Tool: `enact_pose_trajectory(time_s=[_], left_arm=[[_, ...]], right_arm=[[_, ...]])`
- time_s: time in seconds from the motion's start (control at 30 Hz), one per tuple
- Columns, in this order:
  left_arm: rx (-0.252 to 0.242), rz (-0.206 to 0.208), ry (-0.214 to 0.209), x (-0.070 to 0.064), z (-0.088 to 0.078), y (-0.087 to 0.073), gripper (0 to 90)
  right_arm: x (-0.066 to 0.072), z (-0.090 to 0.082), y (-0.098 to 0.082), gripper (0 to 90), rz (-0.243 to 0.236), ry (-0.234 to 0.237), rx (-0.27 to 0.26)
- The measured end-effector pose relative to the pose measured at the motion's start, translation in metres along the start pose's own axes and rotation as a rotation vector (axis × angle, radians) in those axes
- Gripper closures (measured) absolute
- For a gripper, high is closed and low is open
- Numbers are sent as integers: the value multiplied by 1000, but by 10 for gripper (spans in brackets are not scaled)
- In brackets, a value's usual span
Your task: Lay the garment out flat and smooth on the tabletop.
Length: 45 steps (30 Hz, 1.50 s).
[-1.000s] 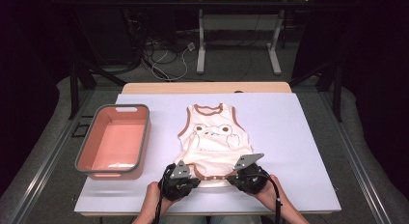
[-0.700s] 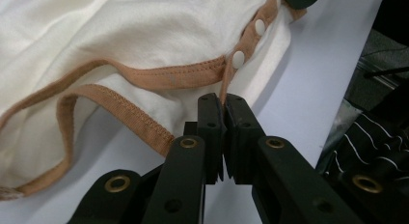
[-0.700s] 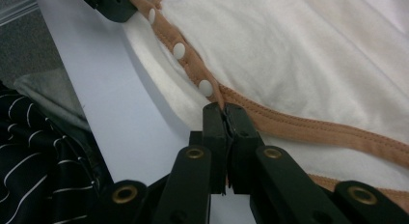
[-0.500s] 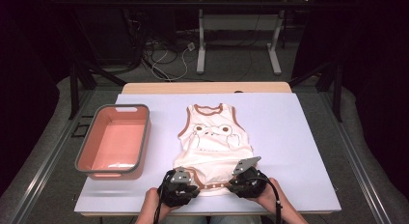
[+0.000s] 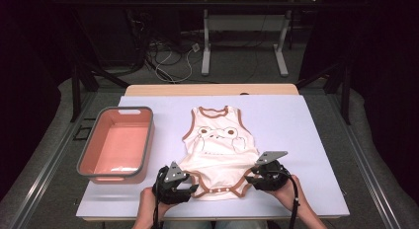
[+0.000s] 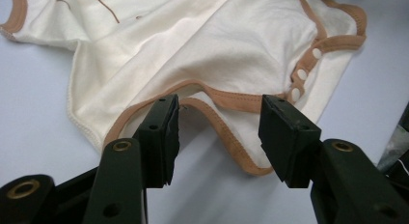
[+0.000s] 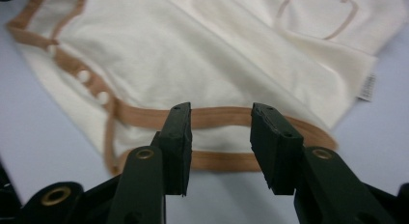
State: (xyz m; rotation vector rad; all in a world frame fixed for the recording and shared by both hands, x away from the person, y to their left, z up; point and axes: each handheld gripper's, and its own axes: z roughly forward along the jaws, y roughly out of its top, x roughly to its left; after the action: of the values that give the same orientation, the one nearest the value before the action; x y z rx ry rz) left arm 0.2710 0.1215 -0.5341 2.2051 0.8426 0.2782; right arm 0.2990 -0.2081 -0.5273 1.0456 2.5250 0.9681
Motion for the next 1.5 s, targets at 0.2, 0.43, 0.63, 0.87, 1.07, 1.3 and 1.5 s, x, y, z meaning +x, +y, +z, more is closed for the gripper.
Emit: enact_pose_trajectory(time_s=[0.2,0.43,0.63,0.87,1.07,1.3,1.5], left_arm=[[26,-20,14,4,10,0,520],[67,-21,-4,2,19,-1,563],[89,-29,-16,-1,24,-3,575],[79,-49,3,0,23,-5,741],[81,-90,-58,1,21,-9,879],[82,-138,-124,-4,19,-12,883],[73,-161,-164,-7,14,-14,883]], right_arm=[[-14,1,-5,595,66,-87,13],[-25,9,-9,588,125,-158,33],[-32,16,-12,588,160,-150,37],[-33,17,-13,781,197,-98,14],[-35,14,-15,873,236,-51,20],[-36,8,-19,878,253,-42,40],[-34,2,-21,879,259,-45,34]])
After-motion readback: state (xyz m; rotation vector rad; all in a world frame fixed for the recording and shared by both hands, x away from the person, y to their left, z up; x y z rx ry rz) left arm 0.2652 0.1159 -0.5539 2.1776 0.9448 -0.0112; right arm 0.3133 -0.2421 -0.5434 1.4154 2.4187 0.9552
